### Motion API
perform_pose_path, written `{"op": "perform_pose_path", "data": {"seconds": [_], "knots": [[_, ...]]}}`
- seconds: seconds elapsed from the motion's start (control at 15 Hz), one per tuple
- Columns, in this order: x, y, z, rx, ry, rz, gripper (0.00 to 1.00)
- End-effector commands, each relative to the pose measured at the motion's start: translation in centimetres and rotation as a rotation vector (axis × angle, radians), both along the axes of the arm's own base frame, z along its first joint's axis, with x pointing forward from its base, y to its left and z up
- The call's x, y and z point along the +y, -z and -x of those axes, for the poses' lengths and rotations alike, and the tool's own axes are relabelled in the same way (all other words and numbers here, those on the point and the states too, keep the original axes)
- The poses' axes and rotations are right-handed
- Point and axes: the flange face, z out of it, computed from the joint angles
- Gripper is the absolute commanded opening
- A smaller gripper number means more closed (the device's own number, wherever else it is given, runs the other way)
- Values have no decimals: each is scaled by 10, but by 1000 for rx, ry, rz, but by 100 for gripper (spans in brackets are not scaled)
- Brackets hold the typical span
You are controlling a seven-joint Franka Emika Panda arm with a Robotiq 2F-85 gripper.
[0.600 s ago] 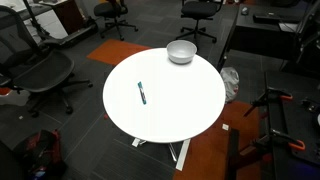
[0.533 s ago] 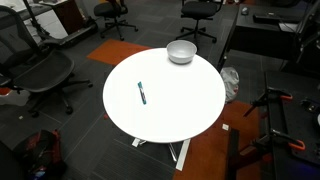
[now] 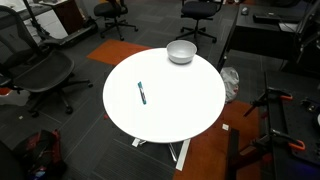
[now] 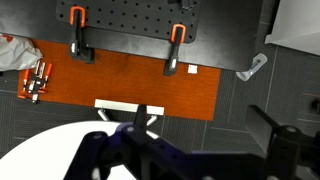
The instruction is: Put the blue marker inside the grey bowl
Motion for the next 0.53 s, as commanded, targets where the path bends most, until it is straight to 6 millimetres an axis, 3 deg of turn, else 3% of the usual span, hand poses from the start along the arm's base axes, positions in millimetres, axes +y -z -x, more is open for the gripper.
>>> {"op": "perform_pose_path", "data": {"seconds": [0.0, 0.47], "knots": [[0, -1, -3, -4, 4, 7, 100], [13, -7, -42, -103, 110, 2, 100]]}}
